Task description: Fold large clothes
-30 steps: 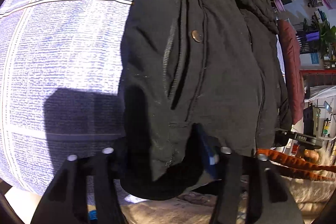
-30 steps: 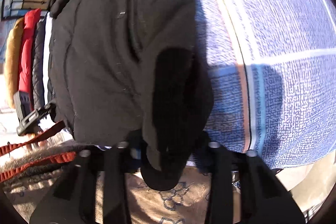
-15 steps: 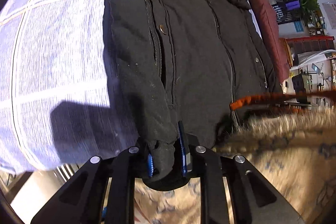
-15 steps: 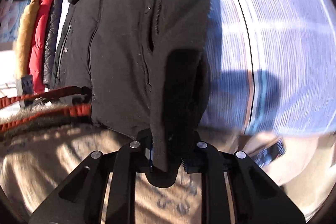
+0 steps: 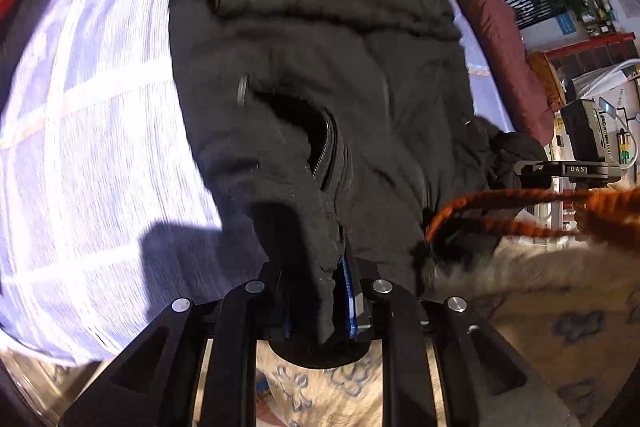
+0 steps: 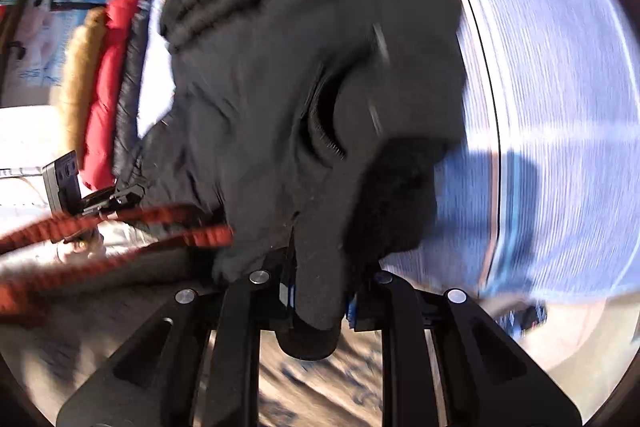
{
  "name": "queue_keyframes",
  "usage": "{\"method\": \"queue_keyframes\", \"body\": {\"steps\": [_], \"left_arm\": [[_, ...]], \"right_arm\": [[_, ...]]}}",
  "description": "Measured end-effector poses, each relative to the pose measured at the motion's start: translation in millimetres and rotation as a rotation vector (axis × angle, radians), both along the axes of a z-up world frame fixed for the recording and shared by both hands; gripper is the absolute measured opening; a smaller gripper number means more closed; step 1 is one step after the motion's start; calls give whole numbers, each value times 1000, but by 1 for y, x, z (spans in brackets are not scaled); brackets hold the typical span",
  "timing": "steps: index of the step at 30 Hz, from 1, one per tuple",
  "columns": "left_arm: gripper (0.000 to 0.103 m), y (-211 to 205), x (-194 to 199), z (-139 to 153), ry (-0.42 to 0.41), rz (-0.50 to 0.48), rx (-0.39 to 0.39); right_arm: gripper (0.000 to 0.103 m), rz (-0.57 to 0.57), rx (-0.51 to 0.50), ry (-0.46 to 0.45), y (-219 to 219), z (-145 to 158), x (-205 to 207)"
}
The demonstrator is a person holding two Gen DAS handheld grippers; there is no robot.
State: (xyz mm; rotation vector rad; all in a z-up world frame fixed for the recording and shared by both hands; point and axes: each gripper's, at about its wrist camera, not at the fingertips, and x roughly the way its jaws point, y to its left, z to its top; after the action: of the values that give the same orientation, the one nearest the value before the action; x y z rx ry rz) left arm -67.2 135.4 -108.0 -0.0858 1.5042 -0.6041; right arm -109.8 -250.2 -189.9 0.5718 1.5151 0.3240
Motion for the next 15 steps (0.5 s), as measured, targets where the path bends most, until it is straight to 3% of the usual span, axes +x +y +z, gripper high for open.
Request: {"method": "queue_keyframes", "body": {"steps": [5, 15], "left_arm": [[20, -9, 50, 46, -169, 54, -13], [21, -16, 150, 75, -357, 158, 6]], "right_arm": [[18, -61, -2, -209, -6, 56, 57], [19, -184, -51, -394, -37, 107, 153]]}}
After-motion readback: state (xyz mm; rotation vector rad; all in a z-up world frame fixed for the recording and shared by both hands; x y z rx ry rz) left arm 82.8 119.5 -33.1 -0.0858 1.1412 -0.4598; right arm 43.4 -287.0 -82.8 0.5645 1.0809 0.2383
